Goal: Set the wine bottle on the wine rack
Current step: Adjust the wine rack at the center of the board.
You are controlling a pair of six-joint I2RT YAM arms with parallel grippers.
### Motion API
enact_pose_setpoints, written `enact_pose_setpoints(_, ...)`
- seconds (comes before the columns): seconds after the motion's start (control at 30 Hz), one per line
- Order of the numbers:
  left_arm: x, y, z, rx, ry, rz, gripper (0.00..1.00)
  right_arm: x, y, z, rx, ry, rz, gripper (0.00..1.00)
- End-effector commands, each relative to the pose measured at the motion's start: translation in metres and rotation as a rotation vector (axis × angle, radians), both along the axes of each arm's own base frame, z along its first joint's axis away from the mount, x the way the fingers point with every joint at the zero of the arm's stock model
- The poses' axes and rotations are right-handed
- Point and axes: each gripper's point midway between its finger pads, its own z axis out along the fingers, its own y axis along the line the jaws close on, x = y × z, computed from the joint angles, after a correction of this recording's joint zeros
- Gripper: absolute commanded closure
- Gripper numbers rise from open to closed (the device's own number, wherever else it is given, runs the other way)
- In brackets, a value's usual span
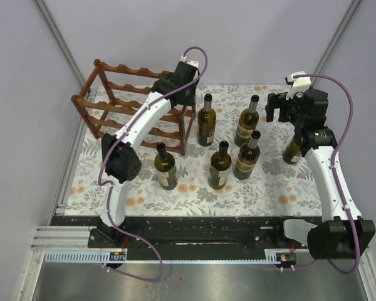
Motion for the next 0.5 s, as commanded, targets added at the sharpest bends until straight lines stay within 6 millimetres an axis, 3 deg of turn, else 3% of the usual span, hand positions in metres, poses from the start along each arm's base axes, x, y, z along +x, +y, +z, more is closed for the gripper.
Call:
enact_pose_setpoints(0.0, 0.011, -0.024, 0.065, -0.065, -0.202, -0.055, 1.0, 0.0, -0.002, 0.017, -0.013, -0.07, -0.008, 0.01)
enact_pose_setpoints(0.37, 0.023, -0.031, 0.059, -0.098, -0.212, -0.026, 1.0, -0.003, -0.006, 0.006, -0.03, -0.058, -0.02, 0.0)
enact_pose_setpoints(0.43, 0.024, -0.036, 0.059, -0.117, -0.206, -0.038, 0.88, -0.003, -0.006, 0.006, -0.03, -0.057, -0.02, 0.01)
enact_pose_setpoints(0.47, 0.024, -0.039, 0.061, -0.132, -0.207, -0.05, 0.77, -0.003, -0.005, 0.006, -0.03, -0.057, -0.017, 0.0)
